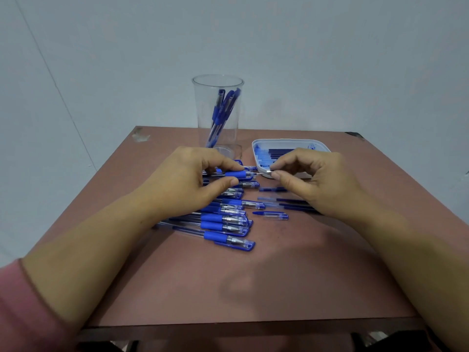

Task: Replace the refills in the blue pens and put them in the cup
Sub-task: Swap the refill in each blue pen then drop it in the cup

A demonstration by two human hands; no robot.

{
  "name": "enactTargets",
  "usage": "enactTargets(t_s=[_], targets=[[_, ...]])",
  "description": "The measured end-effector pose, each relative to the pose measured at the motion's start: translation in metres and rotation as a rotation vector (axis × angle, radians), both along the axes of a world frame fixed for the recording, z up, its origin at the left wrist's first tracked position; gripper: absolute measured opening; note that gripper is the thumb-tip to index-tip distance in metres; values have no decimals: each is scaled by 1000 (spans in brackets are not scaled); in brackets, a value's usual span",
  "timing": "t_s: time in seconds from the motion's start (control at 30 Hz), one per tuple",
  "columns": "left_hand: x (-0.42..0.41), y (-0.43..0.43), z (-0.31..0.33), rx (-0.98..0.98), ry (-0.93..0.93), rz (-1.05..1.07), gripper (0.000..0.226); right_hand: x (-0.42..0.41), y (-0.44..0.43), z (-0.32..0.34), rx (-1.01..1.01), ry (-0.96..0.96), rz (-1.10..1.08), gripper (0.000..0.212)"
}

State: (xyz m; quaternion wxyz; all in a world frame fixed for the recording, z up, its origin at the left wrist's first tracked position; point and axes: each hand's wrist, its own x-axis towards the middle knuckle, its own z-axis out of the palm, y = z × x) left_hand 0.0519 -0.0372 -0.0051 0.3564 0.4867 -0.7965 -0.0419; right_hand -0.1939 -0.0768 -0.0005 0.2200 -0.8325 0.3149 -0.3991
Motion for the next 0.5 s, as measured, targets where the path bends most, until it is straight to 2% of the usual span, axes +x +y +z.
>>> enactTargets(t_s=[0.3,0.5], targets=[[-8,3,0,-19,30,-48,23,10,0,-9,-9,-6,28,19],[-7,3,0,-36,12,-37,23,12,-2,-9,-80,71,23,9]])
